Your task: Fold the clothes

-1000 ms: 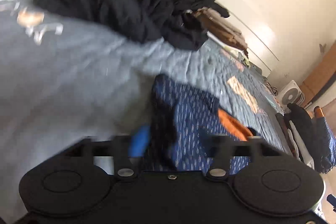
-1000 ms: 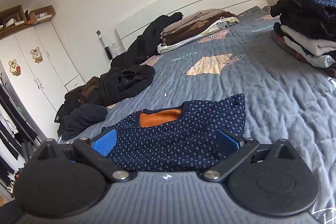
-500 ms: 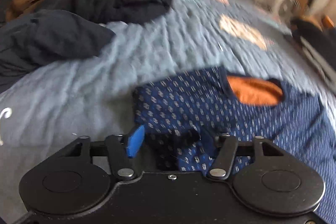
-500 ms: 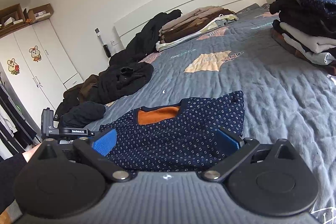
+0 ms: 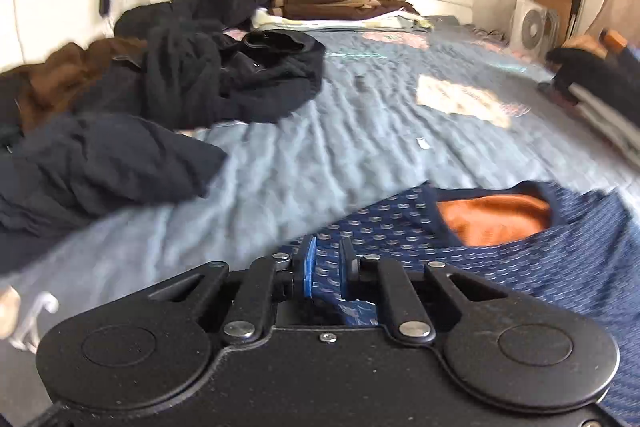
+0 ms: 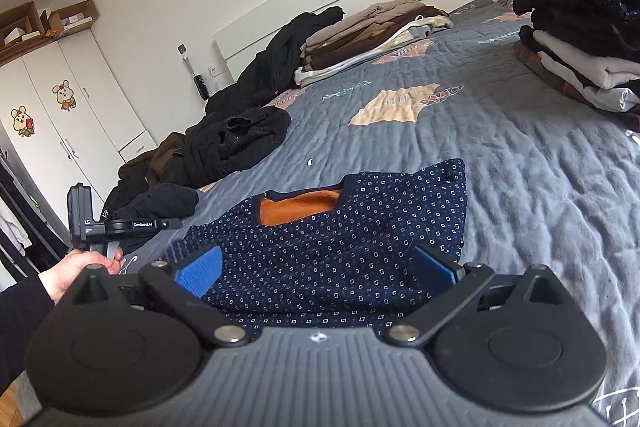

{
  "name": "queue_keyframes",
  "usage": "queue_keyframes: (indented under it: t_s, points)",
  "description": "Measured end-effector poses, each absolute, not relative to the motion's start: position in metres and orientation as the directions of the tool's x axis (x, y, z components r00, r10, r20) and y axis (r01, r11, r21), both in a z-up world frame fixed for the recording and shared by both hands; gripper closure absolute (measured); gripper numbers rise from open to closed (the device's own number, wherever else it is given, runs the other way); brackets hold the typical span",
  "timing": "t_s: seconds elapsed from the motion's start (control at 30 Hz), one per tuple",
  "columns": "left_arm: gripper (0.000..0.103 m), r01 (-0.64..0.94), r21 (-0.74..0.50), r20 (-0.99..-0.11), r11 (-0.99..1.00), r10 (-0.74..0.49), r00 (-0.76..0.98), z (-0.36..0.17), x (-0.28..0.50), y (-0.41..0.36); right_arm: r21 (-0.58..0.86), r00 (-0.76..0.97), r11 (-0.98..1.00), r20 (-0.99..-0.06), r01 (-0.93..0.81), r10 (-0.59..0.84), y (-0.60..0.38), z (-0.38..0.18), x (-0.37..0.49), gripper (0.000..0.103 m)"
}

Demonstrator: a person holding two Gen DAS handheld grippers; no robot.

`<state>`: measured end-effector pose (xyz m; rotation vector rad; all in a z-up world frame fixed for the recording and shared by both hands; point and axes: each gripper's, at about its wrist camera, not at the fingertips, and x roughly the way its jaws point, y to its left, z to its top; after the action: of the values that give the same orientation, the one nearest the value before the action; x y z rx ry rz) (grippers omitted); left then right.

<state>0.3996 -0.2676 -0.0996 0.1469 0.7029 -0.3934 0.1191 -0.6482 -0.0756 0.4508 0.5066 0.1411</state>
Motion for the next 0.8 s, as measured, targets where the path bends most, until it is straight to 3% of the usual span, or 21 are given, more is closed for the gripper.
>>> queue_keyframes:
  t_s: [0.07, 0.13, 0.2, 0.27, 0.33, 0.37, 0.4, 0.43, 0.47, 0.5, 0.8]
  points:
    - [0.090, 0.423, -0.084, -0.675, 0.902, -0.363, 0.642, -0.098, 0.400, -0.263, 0.447, 0.868, 0.894, -0.434, -0.025, 0.242, -0.647, -0.075, 0.118, 0.002]
    - [0.084, 0.451, -0.081, -0.684, 0.889, -0.379, 0.623, -0.097, 0.394, -0.265, 0.448, 0.868, 0.894, -0.432, -0.027, 0.243, -0.648, -0.074, 0.119, 0.002]
    - [0.061, 0.480, -0.071, -0.693, 0.874, -0.389, 0.607, -0.096, 0.388, -0.269, 0.452, 0.867, 0.892, -0.436, -0.023, 0.243, -0.648, -0.075, 0.119, 0.002]
    - [0.052, 0.470, -0.015, -0.714, 0.883, -0.338, 0.613, -0.102, 0.387, -0.273, 0.451, 0.865, 0.892, -0.441, -0.019, 0.241, -0.648, -0.076, 0.120, 0.002]
    - [0.051, 0.459, 0.008, -0.727, 0.888, -0.310, 0.613, -0.111, 0.387, -0.275, 0.447, 0.867, 0.894, -0.437, -0.021, 0.239, -0.647, -0.074, 0.119, 0.002]
    - [0.051, 0.459, 0.018, -0.733, 0.888, -0.300, 0.610, -0.115, 0.388, -0.276, 0.447, 0.868, 0.894, -0.434, -0.024, 0.240, -0.647, -0.074, 0.119, 0.002]
    - [0.058, 0.460, 0.029, -0.739, 0.887, -0.291, 0.608, -0.120, 0.389, -0.278, 0.449, 0.868, 0.893, -0.432, -0.026, 0.243, -0.647, -0.074, 0.119, 0.002]
    - [0.068, 0.472, 0.023, -0.750, 0.882, -0.296, 0.591, -0.122, 0.389, -0.278, 0.448, 0.867, 0.894, -0.435, -0.026, 0.243, -0.647, -0.074, 0.119, 0.002]
    - [0.084, 0.483, 0.020, -0.754, 0.875, -0.304, 0.583, -0.123, 0.388, -0.280, 0.447, 0.866, 0.894, -0.438, -0.024, 0.242, -0.646, -0.074, 0.119, 0.002]
    - [0.088, 0.494, 0.018, -0.755, 0.869, -0.312, 0.577, -0.123, 0.386, -0.281, 0.444, 0.865, 0.896, -0.441, -0.022, 0.240, -0.646, -0.075, 0.120, 0.002]
    - [0.092, 0.501, 0.136, -0.636, 0.855, -0.312, 0.706, -0.101, 0.353, -0.284, 0.454, 0.863, 0.891, -0.444, -0.016, 0.241, -0.649, -0.077, 0.120, 0.002]
